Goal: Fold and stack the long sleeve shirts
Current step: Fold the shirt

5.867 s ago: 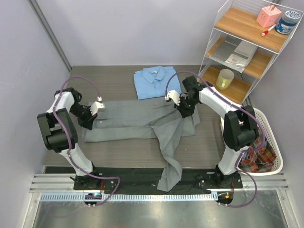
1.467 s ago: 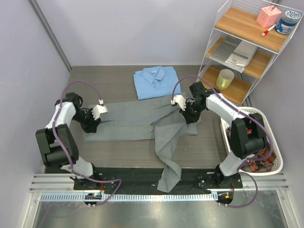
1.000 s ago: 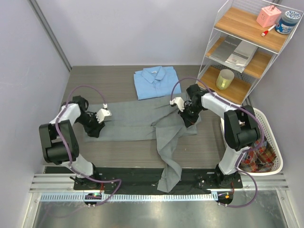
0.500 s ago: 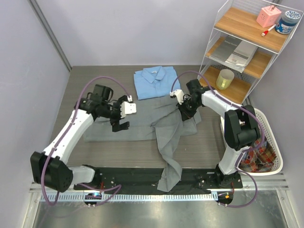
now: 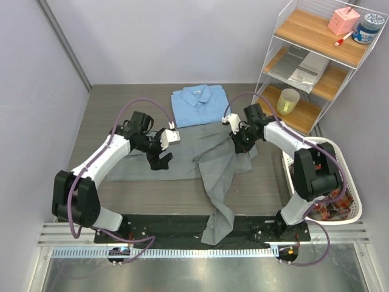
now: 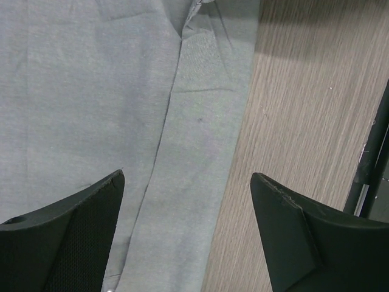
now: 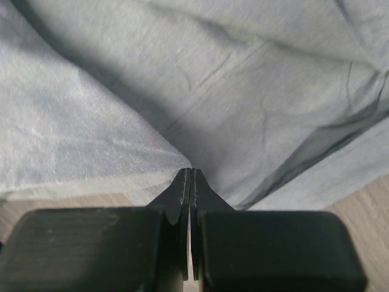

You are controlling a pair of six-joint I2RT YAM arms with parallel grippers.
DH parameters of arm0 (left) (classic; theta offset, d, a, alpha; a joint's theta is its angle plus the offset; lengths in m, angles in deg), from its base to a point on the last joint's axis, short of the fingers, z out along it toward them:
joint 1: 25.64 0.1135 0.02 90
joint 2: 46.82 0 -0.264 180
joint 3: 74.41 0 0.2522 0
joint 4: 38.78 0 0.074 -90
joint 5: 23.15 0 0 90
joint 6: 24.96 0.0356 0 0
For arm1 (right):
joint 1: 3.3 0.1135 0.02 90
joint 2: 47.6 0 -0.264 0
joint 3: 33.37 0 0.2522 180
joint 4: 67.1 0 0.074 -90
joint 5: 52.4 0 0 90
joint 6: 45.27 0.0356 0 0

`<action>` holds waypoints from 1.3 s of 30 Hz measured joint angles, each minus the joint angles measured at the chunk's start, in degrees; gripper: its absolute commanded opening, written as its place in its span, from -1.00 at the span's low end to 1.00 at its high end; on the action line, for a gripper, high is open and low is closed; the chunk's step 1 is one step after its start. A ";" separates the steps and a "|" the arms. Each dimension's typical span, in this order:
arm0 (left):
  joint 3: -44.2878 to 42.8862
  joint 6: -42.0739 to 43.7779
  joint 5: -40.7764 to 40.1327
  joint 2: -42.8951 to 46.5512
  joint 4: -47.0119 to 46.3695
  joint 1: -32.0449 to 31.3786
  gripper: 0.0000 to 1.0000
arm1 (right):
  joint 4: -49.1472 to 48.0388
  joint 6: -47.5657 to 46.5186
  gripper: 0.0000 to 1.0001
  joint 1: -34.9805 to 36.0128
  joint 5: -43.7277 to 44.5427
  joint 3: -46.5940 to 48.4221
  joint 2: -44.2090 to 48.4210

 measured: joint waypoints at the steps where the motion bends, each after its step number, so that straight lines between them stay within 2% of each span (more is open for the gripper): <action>1: 0.46 -0.04 0.13 0.02 -0.33 0.00 0.68 | -0.37 0.28 -0.98 0.00 0.02 0.46 -0.61; 5: 0.87 0.39 0.63 0.15 -0.33 -0.63 0.68 | -2.21 0.94 -0.98 0.00 0.46 1.36 -4.00; 9: 0.87 2.25 1.70 1.31 0.72 -4.96 0.63 | -2.43 1.86 -0.97 0.00 0.87 1.40 -7.08; 15: 4.26 8.20 6.16 5.73 2.05 -19.32 0.54 | -2.40 3.58 -0.93 0.00 1.16 1.46 -9.11; 19: 5.38 10.99 7.93 4.46 0.26 -29.46 0.56 | -1.77 5.03 -0.92 0.00 1.03 2.62 -10.29; 22: -0.85 11.30 9.11 -1.92 -0.11 -35.39 0.57 | -1.29 6.16 -0.91 0.00 0.85 3.45 -10.95; 24: -9.53 11.04 9.70 -9.03 -1.03 -38.75 0.59 | -1.18 6.78 -0.92 0.00 0.61 3.82 -11.28; 28: -22.34 12.94 9.60 -18.64 -0.70 -42.75 0.65 | -1.05 7.65 -0.91 -0.07 0.22 4.28 -11.76; 31: -29.35 16.24 9.05 -24.96 3.37 -45.57 0.66 | -1.05 8.15 -0.89 -0.11 -0.22 4.66 -12.15; 36: -30.36 21.79 7.19 -30.67 11.19 -47.65 0.67 | -0.46 8.26 -0.86 -0.15 -0.59 5.38 -12.66; 37: -29.64 22.32 6.73 -31.10 11.96 -47.74 0.63 | -0.31 8.28 -0.86 -0.15 -0.70 5.60 -12.83; 39: -28.79 23.23 5.75 -31.89 13.53 -48.00 0.41 | -0.07 8.33 -0.85 -0.15 -0.87 5.95 -13.07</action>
